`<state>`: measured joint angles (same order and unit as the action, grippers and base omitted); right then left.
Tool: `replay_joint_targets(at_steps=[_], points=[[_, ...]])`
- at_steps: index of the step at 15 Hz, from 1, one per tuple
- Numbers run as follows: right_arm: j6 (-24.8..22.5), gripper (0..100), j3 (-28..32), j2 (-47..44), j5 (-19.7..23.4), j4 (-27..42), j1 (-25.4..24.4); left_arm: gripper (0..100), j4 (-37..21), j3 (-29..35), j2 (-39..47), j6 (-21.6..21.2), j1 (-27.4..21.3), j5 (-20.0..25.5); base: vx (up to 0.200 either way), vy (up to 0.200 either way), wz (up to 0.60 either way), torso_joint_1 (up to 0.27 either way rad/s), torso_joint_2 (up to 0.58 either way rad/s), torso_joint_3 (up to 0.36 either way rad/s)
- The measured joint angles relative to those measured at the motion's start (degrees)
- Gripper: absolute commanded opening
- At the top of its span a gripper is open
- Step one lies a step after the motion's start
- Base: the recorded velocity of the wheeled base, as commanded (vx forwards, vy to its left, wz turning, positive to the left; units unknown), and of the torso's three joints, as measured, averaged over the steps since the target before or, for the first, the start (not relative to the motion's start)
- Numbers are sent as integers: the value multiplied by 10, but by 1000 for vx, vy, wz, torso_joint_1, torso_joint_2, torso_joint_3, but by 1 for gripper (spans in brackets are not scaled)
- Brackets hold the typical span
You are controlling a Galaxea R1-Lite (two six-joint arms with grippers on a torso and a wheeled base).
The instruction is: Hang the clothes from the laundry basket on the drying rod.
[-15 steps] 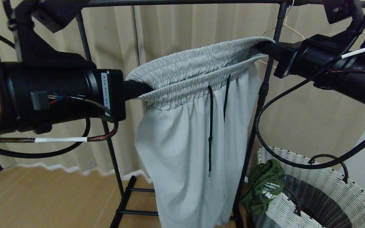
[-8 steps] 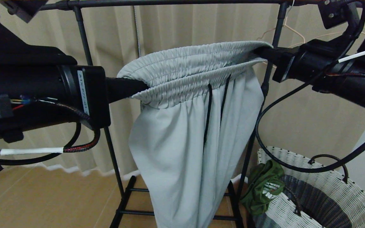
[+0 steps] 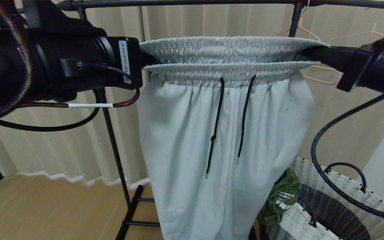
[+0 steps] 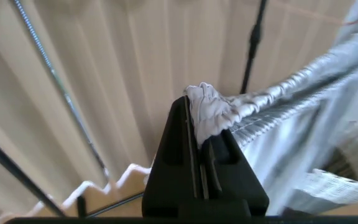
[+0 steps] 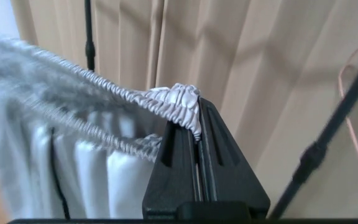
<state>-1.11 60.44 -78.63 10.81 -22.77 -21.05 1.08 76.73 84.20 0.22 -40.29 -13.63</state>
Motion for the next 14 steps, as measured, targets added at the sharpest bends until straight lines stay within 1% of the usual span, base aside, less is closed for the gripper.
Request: replay_joint_targets(at_steps=[2,4,5,9,13,14], points=[[0,0,-32,34,1,12,-1,0,2,8,18,-5,7,0,0,0,0,0,0,0],[-1,0,-66,61,2,14,-6,0,2,0,30,-3,9,-1,0,0,0,0,0,0],[-2,0,-73,69,2,13,-7,0,1,-5,33,-3,7,0,0,0,0,0,0,0],[-2,0,-74,83,3,8,-9,0,5,10,34,-4,4,0,0,0,0,0,0,0],[-2,0,-81,86,4,13,-9,0,6,-4,28,-4,0,-1,0,0,0,0,0,0],[-1,100,-81,86,4,14,-9,0,6,-10,27,-4,-1,-1,0,0,0,0,0,0]])
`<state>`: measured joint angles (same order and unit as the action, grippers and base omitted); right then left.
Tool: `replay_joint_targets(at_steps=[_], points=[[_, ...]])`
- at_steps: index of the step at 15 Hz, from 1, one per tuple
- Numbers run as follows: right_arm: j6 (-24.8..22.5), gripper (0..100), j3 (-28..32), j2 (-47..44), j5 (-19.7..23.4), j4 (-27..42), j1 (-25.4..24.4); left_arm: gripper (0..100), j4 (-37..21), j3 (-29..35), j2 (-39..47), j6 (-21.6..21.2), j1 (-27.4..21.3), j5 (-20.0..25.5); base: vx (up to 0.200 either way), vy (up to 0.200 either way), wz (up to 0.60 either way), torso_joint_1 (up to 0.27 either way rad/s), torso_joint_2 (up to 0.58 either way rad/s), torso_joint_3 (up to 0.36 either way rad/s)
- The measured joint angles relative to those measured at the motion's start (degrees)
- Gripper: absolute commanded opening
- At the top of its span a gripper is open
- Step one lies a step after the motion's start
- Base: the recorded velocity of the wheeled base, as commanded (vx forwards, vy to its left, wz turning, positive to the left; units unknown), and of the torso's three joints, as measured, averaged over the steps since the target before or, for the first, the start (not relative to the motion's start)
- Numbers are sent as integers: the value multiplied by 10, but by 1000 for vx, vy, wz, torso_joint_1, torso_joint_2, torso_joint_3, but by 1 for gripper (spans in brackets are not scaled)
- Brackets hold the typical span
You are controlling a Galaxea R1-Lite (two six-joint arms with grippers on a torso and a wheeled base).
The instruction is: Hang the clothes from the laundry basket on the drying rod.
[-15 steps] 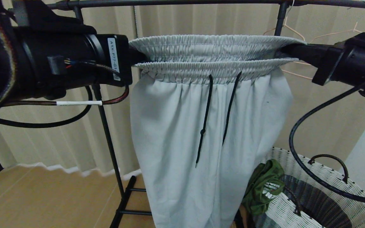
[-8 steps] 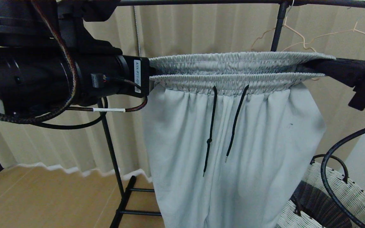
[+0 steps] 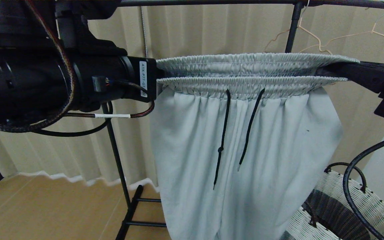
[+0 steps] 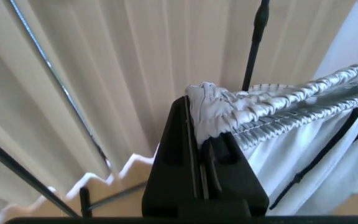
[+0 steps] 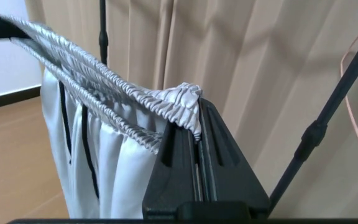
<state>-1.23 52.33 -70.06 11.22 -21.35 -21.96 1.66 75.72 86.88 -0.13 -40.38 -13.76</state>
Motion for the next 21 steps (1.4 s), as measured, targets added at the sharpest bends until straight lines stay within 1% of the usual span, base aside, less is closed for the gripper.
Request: replay_joint_targets(at_steps=[5,8,9,11,12,13,14,15,19,21], points=[[-2,100,-23,4,-1,-3,0,0,1,-7,-2,1,1,-1,0,0,0,0,0,0],[-10,100,-31,7,1,-6,-2,0,2,-8,-2,1,4,-23,0,0,0,0,0,0],[-10,100,-33,9,10,-6,-2,0,2,-9,-2,1,5,-31,0,0,0,0,0,0],[-10,100,-45,17,51,-8,-3,0,4,-17,-2,2,14,-45,0,0,0,0,0,0],[-10,100,-55,22,73,-15,-2,0,19,-28,-3,4,17,-47,0,0,0,0,0,0],[-10,100,-64,27,85,-32,-2,0,45,-41,-3,5,19,-51,0,0,0,0,0,0],[-10,100,-73,30,88,-54,-2,0,63,-52,-3,0,27,-59,0,0,0,0,0,0],[-10,100,-81,32,89,-72,-1,0,75,-63,-3,-13,41,-66,0,0,0,0,0,0],[-13,100,-87,34,87,-72,1,0,79,-78,-5,-21,57,-68,0,0,0,0,0,0],[-24,100,-91,33,85,-62,15,0,77,-86,-16,-23,59,-69,0,0,0,0,0,0]])
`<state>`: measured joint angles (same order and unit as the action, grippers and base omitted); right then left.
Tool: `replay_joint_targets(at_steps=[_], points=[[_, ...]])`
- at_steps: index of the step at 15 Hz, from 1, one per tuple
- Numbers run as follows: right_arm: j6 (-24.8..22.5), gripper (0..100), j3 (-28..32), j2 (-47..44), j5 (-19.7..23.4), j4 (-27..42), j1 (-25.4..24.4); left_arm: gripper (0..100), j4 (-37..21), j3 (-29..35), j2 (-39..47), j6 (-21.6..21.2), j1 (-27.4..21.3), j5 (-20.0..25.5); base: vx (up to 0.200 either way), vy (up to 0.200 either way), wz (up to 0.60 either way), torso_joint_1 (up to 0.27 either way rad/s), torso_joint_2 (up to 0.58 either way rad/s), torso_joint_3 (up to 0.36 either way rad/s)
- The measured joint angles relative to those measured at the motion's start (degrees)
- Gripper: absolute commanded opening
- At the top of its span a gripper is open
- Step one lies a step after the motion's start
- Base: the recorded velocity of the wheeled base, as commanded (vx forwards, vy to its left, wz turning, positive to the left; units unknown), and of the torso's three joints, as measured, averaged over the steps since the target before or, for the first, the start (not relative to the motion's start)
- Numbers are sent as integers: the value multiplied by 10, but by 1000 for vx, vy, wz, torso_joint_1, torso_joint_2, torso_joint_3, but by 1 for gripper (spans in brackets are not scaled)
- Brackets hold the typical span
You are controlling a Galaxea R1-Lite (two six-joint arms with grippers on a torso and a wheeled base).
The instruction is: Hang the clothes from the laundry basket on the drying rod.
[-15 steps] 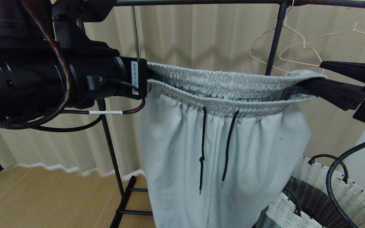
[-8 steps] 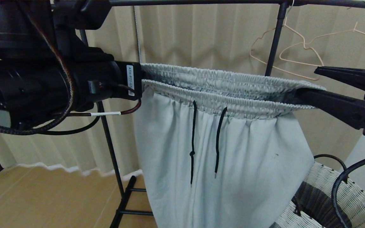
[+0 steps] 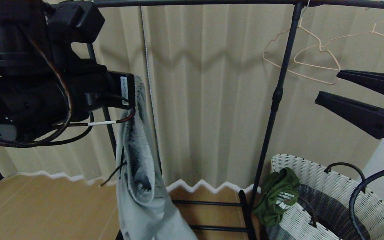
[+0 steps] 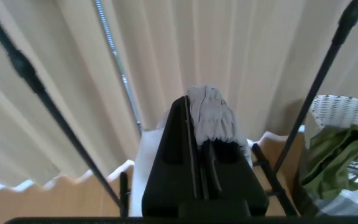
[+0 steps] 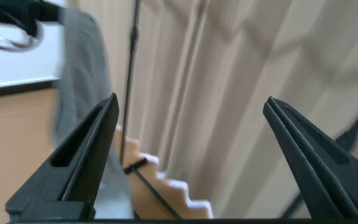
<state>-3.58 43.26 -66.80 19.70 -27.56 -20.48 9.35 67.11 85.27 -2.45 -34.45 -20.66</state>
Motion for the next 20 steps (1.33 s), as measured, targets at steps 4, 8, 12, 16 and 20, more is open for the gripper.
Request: replay_joint_targets(at_steps=[4,8,12,16,20], points=[[-51,100,-16,-1,-3,14,103,0,-3,-75,-65,-33,37,3,0,0,0,0,0,0],[-82,100,-36,-9,-44,6,181,0,-1,-156,-145,-49,98,17,0,0,0,0,0,0],[-82,100,-56,-13,-66,-34,191,0,-2,-188,-185,-46,131,45,0,0,0,0,0,0],[-83,100,-88,-35,-66,-132,192,0,1,-212,-203,-44,141,64,0,0,0,0,0,0],[-84,100,-113,-64,-64,-193,204,0,1,-233,-219,-45,141,66,0,0,0,0,0,0]])
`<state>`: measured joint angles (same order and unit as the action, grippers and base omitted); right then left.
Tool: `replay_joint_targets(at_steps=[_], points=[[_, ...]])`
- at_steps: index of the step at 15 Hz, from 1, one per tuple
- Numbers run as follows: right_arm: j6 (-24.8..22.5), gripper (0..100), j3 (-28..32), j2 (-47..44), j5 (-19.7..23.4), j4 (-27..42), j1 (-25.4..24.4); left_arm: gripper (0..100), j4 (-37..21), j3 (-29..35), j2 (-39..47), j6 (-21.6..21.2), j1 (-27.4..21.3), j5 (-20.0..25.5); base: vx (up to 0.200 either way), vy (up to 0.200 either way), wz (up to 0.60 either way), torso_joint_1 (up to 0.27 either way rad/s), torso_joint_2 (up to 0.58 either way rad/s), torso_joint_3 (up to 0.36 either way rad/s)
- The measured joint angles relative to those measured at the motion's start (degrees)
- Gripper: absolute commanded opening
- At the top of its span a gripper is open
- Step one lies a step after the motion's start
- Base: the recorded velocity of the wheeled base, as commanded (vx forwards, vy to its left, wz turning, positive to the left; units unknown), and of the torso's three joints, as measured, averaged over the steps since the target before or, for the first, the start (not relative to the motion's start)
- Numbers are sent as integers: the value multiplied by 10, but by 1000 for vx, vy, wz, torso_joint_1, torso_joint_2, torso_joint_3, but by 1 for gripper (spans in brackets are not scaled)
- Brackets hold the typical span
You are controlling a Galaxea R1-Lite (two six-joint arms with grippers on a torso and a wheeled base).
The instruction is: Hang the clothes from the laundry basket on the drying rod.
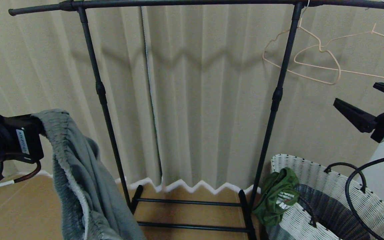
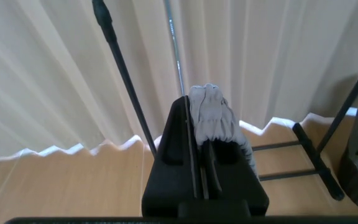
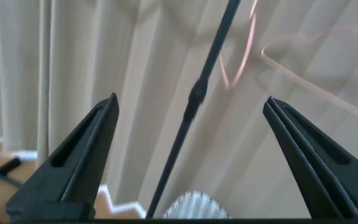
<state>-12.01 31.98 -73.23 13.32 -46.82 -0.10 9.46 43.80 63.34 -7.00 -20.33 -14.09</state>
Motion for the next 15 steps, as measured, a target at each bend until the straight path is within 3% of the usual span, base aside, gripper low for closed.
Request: replay_joint_targets(at_steps=[3,6,10,15], points=[[-1,100,-6,-6,0,17,24,0,1,-5,-5,0,0,1,0,0,0,0,0,0],[-1,100,9,8,-1,110,38,0,12,-7,-6,0,-1,1,0,0,0,11,-33,-9],[-1,100,23,28,-3,146,50,0,12,-8,-8,0,-1,0,0,0,0,84,-261,-253],[-1,100,22,37,-3,164,69,0,14,-22,-13,-4,-1,1,0,0,0,166,-510,-291]])
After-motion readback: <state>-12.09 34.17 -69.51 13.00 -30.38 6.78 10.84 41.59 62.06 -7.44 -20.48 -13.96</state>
